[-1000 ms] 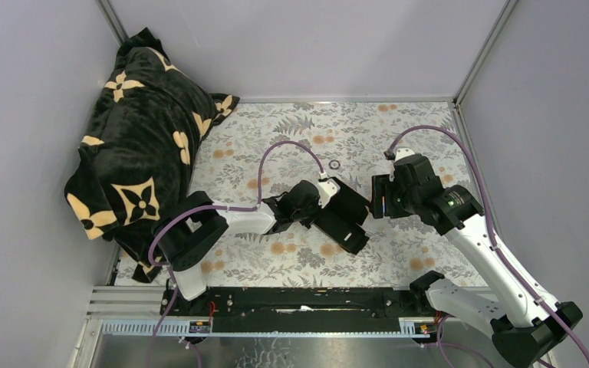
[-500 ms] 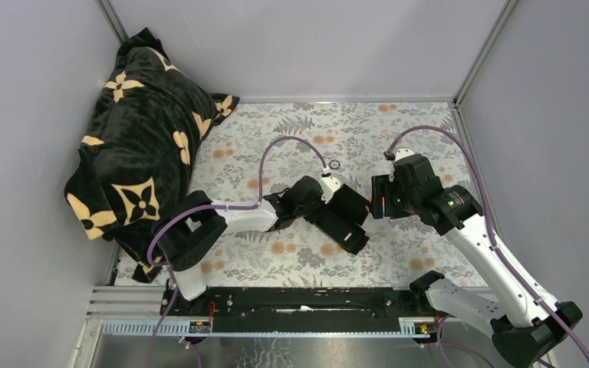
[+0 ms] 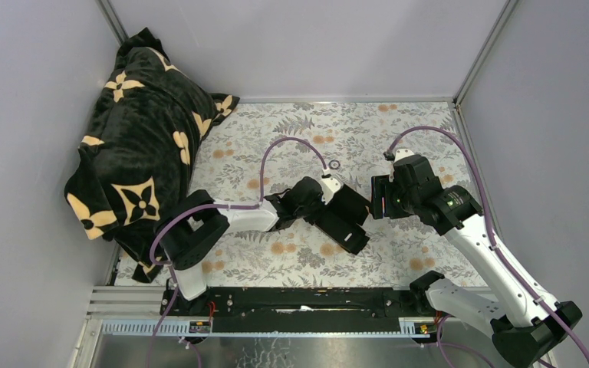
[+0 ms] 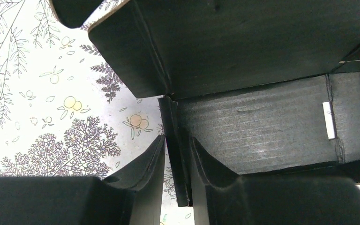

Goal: Fold the paper box
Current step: Fold the paper box at the center of the board.

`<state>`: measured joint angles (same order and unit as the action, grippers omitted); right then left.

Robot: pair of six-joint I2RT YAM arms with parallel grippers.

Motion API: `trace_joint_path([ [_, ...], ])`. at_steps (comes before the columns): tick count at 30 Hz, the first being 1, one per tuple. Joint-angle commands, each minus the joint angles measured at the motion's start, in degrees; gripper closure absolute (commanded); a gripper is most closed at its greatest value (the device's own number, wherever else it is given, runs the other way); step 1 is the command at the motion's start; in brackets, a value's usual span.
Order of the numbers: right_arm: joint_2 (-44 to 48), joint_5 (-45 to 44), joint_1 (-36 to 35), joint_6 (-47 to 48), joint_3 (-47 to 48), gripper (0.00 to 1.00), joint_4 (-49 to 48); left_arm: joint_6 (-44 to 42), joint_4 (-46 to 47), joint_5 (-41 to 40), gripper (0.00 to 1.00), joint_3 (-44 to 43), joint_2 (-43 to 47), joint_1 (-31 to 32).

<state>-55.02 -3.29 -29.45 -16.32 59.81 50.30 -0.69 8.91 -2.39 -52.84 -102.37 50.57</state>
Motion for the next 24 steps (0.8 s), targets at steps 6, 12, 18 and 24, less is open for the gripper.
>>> trace_joint_path([
  [6,0.5,1.7,0.2,0.5,0.1,0.33,-1.3,-0.2,-0.2,-0.8,0.71,-1.7,-0.7,-0.4],
  [12,0.5,1.8,0.2,0.5,0.1,0.33,-1.3,-0.3,-0.7,-1.5,0.72,-1.9,-1.3,-0.4],
  [18,0.5,1.8,0.2,0.6,0.1,0.33,-1.3,-0.3,-1.1,-2.0,0.72,-2.1,-1.5,-0.4],
  [24,0.5,2.0,0.2,0.6,0.1,0.33,-1.4,-0.2,-1.3,-2.3,0.77,-2.0,-1.4,-0.5],
])
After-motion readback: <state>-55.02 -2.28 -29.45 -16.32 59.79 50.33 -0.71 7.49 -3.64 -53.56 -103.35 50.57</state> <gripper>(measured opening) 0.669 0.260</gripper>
